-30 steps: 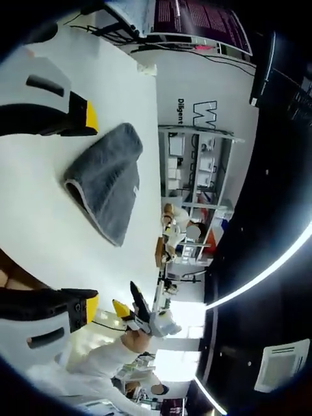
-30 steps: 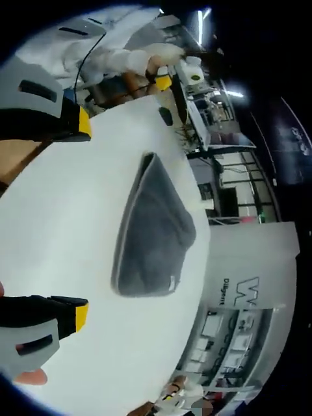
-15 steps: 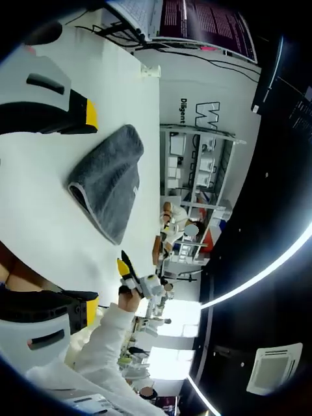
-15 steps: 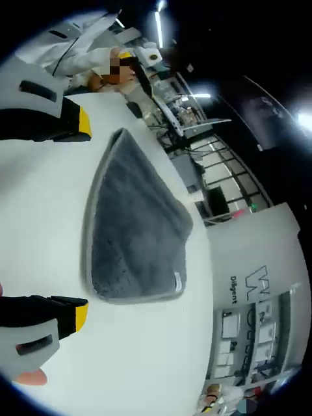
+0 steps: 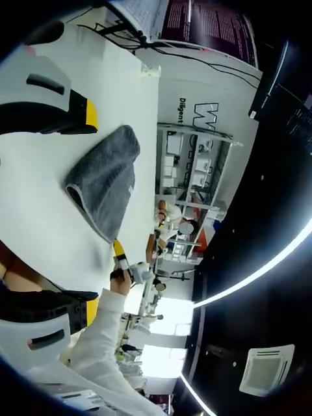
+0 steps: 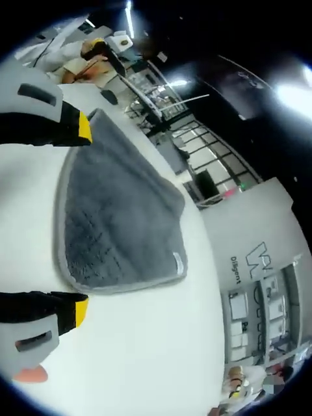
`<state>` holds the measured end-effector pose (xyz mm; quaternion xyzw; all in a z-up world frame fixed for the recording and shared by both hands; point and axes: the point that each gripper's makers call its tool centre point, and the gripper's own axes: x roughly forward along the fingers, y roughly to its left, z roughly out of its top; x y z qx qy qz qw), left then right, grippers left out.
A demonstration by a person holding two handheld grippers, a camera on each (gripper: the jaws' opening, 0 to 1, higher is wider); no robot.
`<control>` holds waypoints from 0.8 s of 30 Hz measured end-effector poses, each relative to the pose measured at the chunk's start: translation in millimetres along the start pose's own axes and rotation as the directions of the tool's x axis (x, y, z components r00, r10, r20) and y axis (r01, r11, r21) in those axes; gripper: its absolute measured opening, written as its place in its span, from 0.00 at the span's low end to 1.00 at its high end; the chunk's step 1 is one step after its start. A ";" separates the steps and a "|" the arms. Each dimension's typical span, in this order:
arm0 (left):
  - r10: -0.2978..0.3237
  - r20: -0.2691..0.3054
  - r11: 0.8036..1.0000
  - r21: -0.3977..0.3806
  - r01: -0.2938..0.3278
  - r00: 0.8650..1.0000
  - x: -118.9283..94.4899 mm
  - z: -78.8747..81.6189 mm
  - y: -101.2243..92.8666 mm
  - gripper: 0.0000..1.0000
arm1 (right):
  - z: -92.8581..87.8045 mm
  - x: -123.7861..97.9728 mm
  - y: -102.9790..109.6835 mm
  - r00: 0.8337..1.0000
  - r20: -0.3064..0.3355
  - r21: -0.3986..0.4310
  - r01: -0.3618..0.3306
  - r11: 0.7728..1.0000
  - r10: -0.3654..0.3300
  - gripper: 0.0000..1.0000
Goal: Open the folded towel by lifting each exposed corner and separating the folded layers until the towel lies flat within the target outline without major curled edges
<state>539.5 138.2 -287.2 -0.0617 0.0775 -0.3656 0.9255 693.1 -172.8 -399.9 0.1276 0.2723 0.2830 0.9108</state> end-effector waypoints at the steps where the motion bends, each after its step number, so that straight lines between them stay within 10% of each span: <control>1: 0.002 0.004 1.000 -0.002 -0.002 1.000 -0.6 0.3 0.5 0.99 | 2.7 0.8 -4.7 0.999 0.015 0.006 0.029 1.000 -0.029 0.82; 12: 0.025 0.034 1.000 -0.017 -0.024 0.999 -8.8 5.8 9.4 0.98 | 21.6 9.7 -52.8 0.984 0.074 0.108 0.153 0.982 -0.161 0.43; 24: 0.022 0.040 0.999 -0.036 -0.021 0.999 -11.1 5.5 10.7 0.96 | 14.2 12.8 -65.6 0.958 0.042 -0.048 0.285 0.957 -0.283 0.16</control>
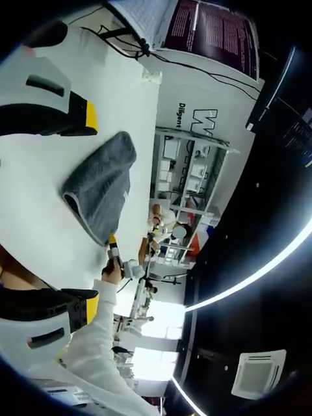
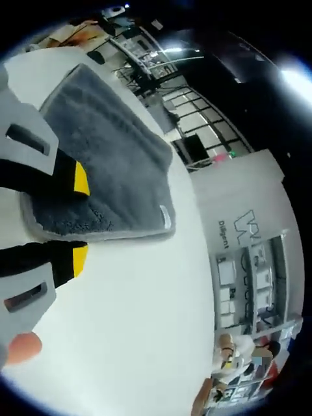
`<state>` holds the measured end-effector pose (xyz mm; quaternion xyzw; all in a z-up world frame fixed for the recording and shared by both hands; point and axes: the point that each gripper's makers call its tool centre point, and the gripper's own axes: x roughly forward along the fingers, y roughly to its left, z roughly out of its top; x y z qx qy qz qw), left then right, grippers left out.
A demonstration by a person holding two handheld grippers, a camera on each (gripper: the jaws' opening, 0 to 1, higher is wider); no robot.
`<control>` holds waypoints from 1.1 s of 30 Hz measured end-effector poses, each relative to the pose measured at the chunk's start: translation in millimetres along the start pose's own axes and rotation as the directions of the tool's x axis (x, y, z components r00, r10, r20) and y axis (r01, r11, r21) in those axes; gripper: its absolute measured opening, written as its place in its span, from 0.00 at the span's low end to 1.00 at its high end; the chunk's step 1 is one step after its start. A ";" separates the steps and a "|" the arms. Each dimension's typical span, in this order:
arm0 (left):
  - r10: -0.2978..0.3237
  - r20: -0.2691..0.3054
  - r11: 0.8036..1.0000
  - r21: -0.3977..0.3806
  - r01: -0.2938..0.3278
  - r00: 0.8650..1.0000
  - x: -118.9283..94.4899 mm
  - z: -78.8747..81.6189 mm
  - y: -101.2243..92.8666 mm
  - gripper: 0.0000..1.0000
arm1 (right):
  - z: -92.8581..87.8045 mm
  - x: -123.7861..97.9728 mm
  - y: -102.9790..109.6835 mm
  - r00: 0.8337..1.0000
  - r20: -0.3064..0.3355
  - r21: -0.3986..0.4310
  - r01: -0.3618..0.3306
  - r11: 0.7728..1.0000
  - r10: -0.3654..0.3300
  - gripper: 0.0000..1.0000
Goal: Open the folded towel by lifting each exposed corner and separating the folded layers until the towel lies flat within the target outline without major curled edges
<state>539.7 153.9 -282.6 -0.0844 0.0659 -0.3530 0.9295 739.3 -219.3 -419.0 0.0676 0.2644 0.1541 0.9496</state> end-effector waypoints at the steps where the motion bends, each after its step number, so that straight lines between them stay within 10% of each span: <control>1: 0.000 0.000 1.000 0.000 0.000 1.000 -0.3 0.1 0.0 0.96 | -0.3 0.2 -1.3 1.000 -0.012 -0.030 0.009 1.000 -0.010 0.14; 16: 0.007 0.011 1.000 -0.001 -0.007 1.000 -5.7 3.8 4.6 0.94 | 3.9 -3.0 -31.5 0.981 -0.061 -0.175 0.168 0.970 -0.181 0.06; 33: 0.003 0.007 1.000 -0.001 -0.003 1.000 -6.3 4.1 4.9 0.93 | -0.1 -45.9 -113.0 0.933 -0.053 -0.099 0.350 0.932 -0.356 0.05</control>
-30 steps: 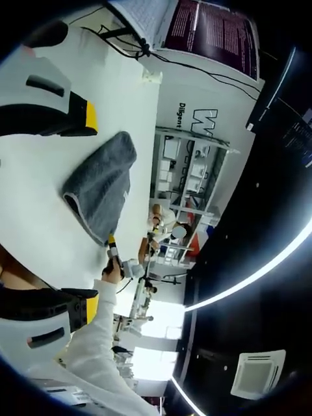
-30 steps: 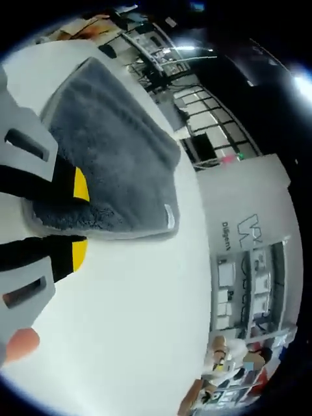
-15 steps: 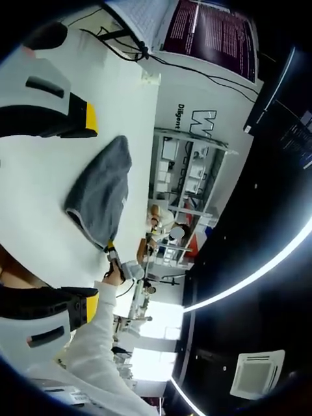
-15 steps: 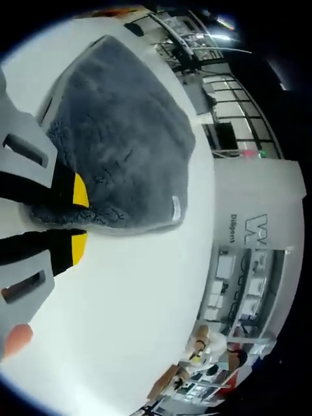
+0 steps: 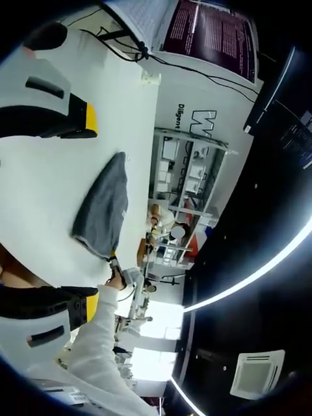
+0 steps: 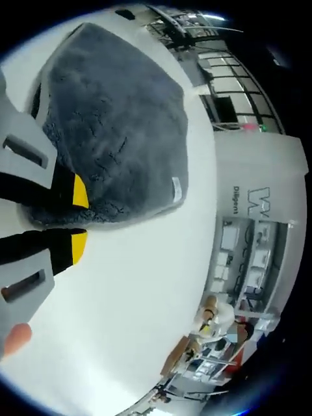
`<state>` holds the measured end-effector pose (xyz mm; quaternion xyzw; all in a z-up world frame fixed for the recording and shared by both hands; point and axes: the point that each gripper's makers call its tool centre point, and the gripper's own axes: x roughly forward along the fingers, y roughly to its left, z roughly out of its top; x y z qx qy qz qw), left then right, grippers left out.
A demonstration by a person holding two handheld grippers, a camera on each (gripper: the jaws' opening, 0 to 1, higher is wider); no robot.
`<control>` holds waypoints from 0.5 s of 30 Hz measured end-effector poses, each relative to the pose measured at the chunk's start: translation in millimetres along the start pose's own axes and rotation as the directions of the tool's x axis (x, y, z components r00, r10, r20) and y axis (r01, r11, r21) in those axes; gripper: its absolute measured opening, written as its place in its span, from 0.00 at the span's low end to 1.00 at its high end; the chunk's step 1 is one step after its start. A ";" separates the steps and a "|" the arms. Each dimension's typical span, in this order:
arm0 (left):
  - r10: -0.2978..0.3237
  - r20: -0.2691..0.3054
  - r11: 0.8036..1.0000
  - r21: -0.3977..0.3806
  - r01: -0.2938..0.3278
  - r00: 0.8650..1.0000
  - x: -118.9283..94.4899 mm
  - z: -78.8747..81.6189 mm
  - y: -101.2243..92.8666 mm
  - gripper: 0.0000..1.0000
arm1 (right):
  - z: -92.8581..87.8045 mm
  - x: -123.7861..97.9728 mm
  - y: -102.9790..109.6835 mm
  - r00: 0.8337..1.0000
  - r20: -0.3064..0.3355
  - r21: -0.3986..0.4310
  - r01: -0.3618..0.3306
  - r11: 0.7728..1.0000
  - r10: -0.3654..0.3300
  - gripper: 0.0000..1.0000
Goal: Open the folded towel by lifting each exposed corner and separating the folded layers until the towel lies flat within the target outline without major curled edges
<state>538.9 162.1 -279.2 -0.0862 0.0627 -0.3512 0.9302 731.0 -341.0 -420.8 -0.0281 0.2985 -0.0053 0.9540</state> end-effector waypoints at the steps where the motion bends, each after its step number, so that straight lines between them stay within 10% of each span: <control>1: -0.002 -0.001 1.000 0.001 0.002 1.000 0.1 -0.2 -0.5 0.93 | -1.8 -2.6 -4.8 1.000 0.001 0.009 0.009 1.000 -0.009 0.05; 15: -0.006 -0.005 1.000 0.000 0.006 1.000 -0.5 0.1 -0.6 0.93 | -27.0 -30.9 -73.6 0.992 -0.006 0.135 0.126 0.983 -0.126 0.04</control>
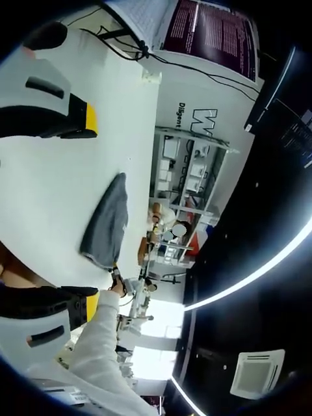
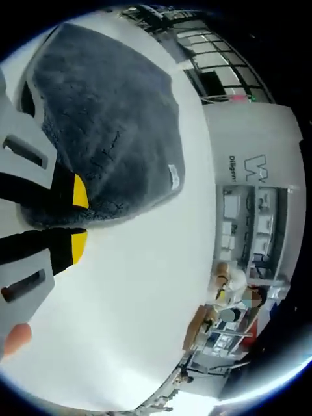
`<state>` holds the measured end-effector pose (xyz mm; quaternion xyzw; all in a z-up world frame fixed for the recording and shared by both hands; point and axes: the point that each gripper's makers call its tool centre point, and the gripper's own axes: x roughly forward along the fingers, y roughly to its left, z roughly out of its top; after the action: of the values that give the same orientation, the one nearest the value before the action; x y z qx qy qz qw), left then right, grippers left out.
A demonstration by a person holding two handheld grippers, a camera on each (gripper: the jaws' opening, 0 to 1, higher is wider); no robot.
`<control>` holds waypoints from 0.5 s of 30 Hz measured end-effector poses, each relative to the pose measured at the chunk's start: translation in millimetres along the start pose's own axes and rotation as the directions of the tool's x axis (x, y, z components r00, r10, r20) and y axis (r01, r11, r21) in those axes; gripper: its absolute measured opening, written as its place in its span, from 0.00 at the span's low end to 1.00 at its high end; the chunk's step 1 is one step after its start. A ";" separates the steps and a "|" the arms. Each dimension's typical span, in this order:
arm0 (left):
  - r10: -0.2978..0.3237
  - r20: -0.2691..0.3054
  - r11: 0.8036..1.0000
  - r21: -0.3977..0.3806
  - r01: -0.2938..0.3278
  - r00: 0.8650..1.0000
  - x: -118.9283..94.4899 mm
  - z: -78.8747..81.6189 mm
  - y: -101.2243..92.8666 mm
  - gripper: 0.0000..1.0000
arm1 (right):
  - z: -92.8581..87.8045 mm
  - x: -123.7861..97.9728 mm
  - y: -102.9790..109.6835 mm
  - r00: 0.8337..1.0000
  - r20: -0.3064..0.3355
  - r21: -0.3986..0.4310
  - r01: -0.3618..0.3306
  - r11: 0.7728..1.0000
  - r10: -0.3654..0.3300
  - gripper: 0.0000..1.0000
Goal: Open the folded towel by lifting each exposed corner and separating the folded layers until the towel lies flat within the target outline without major curled edges
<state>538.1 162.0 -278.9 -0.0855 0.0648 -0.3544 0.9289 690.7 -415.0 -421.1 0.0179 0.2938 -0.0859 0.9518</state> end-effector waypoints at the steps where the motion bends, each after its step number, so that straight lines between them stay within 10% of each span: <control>1: -0.001 -0.001 1.000 0.000 0.001 1.000 0.1 -0.3 -0.4 0.93 | -1.1 -1.4 -3.4 1.000 0.001 0.011 0.003 1.000 -0.003 0.04; 15: -0.001 -0.009 1.000 -0.002 0.001 1.000 0.7 -2.7 1.0 0.93 | -8.5 -11.6 -22.2 0.999 0.040 0.083 -0.005 0.997 0.002 0.05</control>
<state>538.8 161.9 -281.8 -0.0851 0.0693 -0.3553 0.9283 672.6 -434.4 -421.3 0.0564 0.2709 -0.0967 0.9561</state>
